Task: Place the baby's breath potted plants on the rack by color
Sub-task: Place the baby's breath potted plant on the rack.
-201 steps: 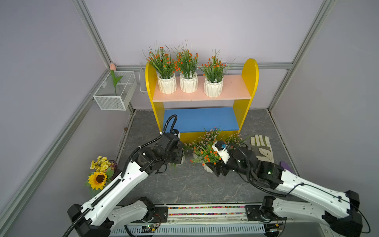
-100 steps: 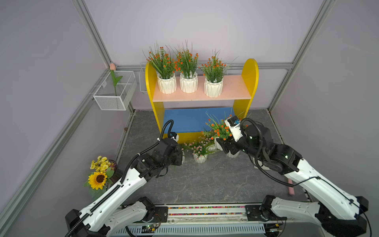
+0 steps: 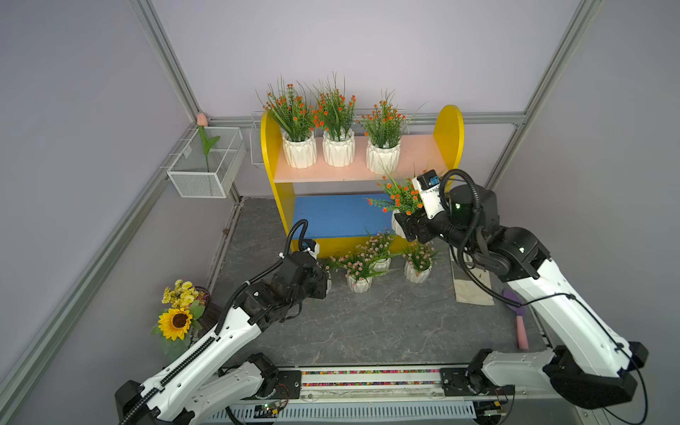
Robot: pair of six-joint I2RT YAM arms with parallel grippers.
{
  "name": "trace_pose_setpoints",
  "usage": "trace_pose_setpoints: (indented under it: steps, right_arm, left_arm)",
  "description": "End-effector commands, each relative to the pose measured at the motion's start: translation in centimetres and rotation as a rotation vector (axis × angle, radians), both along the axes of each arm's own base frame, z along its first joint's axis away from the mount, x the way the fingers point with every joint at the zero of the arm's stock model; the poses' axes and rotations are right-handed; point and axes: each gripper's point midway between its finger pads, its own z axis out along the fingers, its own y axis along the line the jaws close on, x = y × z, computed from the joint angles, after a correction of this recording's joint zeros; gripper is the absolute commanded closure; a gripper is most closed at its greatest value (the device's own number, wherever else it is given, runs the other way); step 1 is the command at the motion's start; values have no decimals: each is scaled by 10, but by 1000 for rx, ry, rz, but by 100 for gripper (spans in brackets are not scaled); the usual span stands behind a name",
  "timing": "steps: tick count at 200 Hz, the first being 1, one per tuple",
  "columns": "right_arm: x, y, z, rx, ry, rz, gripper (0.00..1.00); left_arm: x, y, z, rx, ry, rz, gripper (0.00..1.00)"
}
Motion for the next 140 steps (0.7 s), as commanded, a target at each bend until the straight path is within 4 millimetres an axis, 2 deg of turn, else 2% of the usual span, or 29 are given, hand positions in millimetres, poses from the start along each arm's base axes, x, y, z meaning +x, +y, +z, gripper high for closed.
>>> trace_pose_setpoints:
  steps: [1,60,140]
  right_arm:
    - [4,-7,40,53,-106,-11,47]
    - [17,-29,82,73,-198,-78,46]
    - [54,-41,113,75,-253,-159,45]
  left_arm:
    - [1,2,0,-17,-4,18,69]
    - [-1,3,5,-32,-13,21,69]
    - [-9,8,18,-88,-55,16,69]
